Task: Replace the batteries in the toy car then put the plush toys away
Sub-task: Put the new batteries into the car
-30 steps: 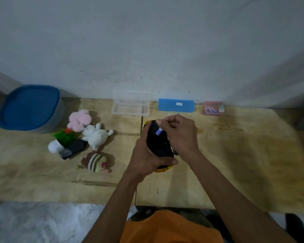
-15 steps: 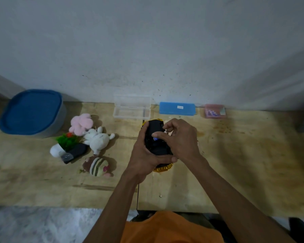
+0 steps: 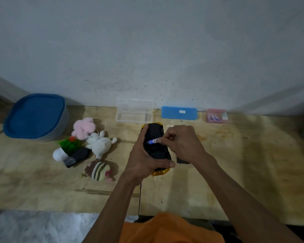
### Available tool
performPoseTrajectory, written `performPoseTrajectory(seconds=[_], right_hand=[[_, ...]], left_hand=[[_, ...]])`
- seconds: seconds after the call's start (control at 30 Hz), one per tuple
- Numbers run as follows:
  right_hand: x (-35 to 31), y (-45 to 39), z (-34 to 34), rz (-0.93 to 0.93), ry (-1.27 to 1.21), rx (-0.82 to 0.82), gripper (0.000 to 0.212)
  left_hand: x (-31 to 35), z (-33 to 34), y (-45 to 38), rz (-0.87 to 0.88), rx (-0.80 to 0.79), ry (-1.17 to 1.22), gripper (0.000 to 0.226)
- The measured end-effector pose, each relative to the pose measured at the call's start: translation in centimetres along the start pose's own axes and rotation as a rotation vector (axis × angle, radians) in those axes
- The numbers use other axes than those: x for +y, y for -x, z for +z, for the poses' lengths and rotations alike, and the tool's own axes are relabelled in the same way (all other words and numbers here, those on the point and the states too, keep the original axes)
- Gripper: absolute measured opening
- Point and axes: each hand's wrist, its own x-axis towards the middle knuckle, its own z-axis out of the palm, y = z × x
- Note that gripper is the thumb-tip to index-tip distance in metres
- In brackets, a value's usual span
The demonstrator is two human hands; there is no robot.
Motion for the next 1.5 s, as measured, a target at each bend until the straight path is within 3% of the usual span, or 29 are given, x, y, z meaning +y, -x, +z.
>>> performPoseTrajectory(seconds=[0.17,0.33,0.4,0.5,0.6,1.07,1.2,1.27,1.4,1.5], right_hand=[[-1.0,-1.1,-0.1,0.073,0.022,-0.138,0.016],[-1.4,-1.3,-0.3,0.118,-0.021,-0.155,0.021],[-1.7,-1.0,-0.8,0.224,-0.296,-0.1,0.028],[-2.9,-0.7,-1.2,0.443,-0.9,-0.128,0.036],[-3.3,-0.5,-0.4,0.502,-1.051,-0.127,0.032],[-1.6,0.1,-0.6,0.39,-1.004,-0.063,0.017],[-1.0,1.2,-1.8,0.308,-0.641,0.046,0.032],[-0.5,1.8,-2.1,0.241,-0.467,-0.009,0.04],[-0.3,2.2,-0.9,0.119,-0.339,-0.027,0.022],[-0.4,1.8,-0.4,0.096,-0.227,-0.015,0.02]], left_hand=[[-0.1,0.2,-0.1,-0.001,-0.017,-0.065,0.144],[-0.1,-0.1,-0.1,0.014,-0.01,-0.111,0.147],[0.1,-0.4,-0.2,0.01,-0.009,-0.124,0.147],[0.3,-0.5,-0.2,0.001,-0.01,-0.143,0.149],[0.2,-0.2,-0.2,0.024,-0.032,-0.145,0.143],[-0.1,-0.1,0.1,0.037,-0.033,-0.097,0.137],[-0.2,-0.3,0.0,0.007,-0.022,-0.06,0.138],[-0.1,-0.4,0.0,0.0,-0.015,-0.064,0.14],[0.0,-0.2,0.0,0.01,-0.024,-0.08,0.14],[0.1,0.1,0.0,0.018,-0.027,-0.084,0.141]])
